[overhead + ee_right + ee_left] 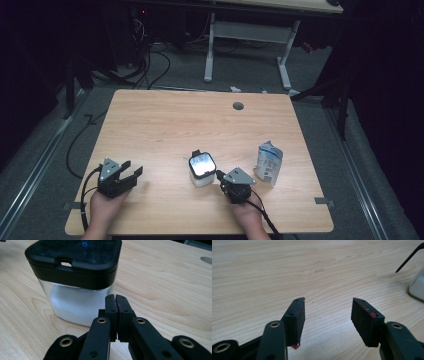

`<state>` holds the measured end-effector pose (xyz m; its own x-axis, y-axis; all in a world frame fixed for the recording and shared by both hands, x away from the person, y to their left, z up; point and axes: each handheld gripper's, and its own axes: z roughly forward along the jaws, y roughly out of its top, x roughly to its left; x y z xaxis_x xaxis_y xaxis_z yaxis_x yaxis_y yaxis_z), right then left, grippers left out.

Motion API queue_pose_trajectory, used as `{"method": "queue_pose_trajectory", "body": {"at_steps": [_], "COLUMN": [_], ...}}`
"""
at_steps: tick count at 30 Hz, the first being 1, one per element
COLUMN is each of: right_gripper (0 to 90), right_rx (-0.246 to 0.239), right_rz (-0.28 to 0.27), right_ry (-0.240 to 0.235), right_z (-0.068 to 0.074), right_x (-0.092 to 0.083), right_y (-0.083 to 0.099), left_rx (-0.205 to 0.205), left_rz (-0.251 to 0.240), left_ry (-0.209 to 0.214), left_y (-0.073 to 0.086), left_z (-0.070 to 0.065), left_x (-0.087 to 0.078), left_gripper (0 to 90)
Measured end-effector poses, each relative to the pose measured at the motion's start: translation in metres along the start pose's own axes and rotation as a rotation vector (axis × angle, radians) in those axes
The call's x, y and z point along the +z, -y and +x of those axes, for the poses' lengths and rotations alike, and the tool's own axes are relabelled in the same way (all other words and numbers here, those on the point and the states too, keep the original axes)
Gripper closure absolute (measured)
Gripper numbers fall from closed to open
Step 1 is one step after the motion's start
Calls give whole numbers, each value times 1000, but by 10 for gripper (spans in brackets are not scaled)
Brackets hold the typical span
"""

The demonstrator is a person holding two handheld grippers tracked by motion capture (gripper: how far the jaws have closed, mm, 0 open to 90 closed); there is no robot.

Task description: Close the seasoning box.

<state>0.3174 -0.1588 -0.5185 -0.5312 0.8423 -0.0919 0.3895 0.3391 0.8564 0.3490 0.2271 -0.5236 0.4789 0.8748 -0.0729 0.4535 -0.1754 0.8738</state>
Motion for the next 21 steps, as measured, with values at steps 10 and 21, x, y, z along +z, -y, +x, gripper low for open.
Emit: {"method": "queue_pose_trajectory", "body": {"at_steps": [10, 21], "right_gripper": [892, 887], "right_rx": [-10, -39], "right_rz": [-1, -4], "right_ry": [-14, -52], "right_z": [6, 21], "right_x": [-1, -3], "right_y": [0, -2], "left_rx": [-7, 2], "left_rz": [-9, -7], "left_ry": [3, 4], "left_y": [0, 0], "left_z": [1, -1], "left_x": [-1, 0], "left_gripper": [454, 455]}}
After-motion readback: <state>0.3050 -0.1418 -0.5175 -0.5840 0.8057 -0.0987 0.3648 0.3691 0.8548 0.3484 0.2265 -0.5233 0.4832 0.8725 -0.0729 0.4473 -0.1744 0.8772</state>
